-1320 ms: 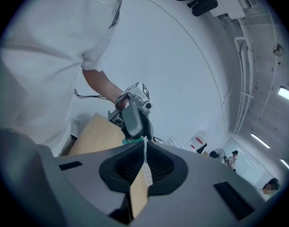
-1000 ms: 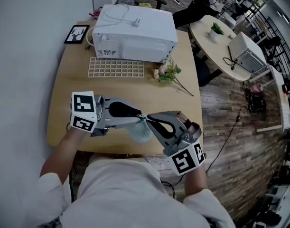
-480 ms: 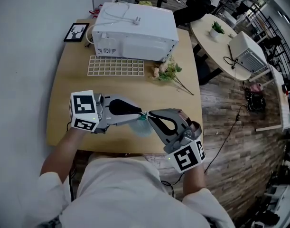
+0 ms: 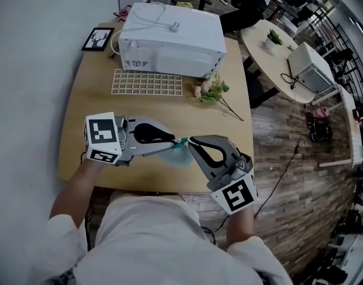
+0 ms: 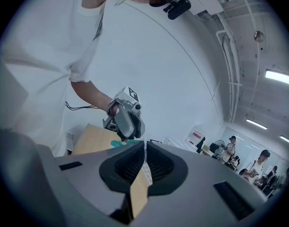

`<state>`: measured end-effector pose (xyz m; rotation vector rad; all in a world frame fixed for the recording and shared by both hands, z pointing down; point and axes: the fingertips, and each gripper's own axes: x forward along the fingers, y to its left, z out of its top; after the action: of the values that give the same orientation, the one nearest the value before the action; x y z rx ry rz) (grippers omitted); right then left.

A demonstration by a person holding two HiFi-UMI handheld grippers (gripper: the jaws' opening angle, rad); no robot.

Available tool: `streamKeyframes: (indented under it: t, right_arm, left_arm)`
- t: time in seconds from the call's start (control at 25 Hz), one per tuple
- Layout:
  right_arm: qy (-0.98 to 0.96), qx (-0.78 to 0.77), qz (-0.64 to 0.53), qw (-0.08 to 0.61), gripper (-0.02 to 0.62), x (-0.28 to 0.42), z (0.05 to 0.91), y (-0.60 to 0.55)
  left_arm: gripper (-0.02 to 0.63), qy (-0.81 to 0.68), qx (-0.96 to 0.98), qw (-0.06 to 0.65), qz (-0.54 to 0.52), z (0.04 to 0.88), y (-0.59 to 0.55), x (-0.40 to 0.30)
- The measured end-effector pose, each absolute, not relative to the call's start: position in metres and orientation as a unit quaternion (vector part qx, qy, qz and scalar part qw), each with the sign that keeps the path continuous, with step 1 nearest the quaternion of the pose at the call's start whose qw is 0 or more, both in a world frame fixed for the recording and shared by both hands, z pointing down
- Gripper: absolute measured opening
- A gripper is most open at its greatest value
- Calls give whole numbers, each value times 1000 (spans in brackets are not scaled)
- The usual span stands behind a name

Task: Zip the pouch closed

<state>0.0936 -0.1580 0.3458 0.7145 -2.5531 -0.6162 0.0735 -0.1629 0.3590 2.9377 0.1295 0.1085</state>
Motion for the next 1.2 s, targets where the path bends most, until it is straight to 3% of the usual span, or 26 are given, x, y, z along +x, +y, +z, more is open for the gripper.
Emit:
streamKeyframes:
  t: [0.48,1.2]
  right_arm:
    - [-922,306,-169,168,17,106,343,-171]
    - [-916,336,-134,173,18,115,357,-172]
  left_arm:
    - [41,15,995,77,64,372,-165,59]
    - [41,-10,994,85,69,382,-166,45]
